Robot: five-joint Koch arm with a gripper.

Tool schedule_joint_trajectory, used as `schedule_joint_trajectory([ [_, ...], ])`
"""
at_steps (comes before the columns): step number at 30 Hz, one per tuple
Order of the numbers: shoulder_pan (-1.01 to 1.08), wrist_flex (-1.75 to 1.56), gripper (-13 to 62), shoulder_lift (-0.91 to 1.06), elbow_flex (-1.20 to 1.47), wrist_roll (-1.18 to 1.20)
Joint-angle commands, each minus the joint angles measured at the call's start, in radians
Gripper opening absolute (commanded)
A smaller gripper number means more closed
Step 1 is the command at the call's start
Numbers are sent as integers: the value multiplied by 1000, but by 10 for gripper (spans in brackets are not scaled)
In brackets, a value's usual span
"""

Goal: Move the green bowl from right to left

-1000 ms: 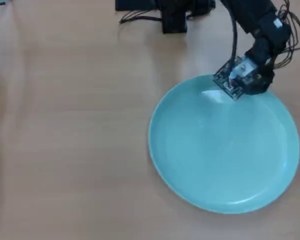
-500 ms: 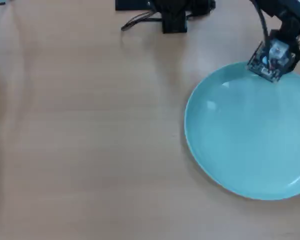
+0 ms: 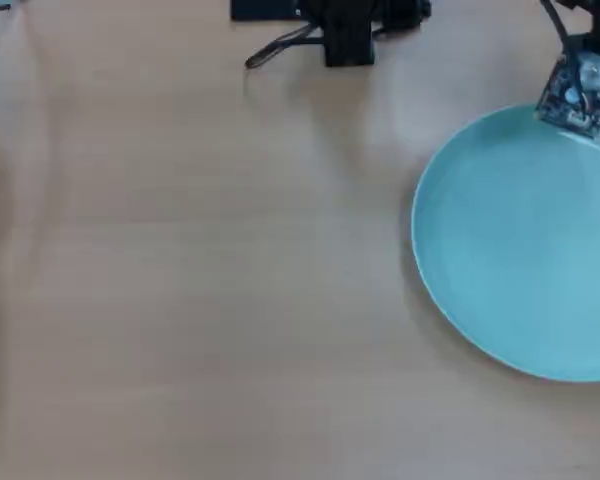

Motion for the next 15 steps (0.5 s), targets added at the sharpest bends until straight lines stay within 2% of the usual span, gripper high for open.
schedule_joint_trajectory([
  [1,-21,3,-62,3,-114,-2],
  [15,-25,-5,-62,-54,-110,-6],
])
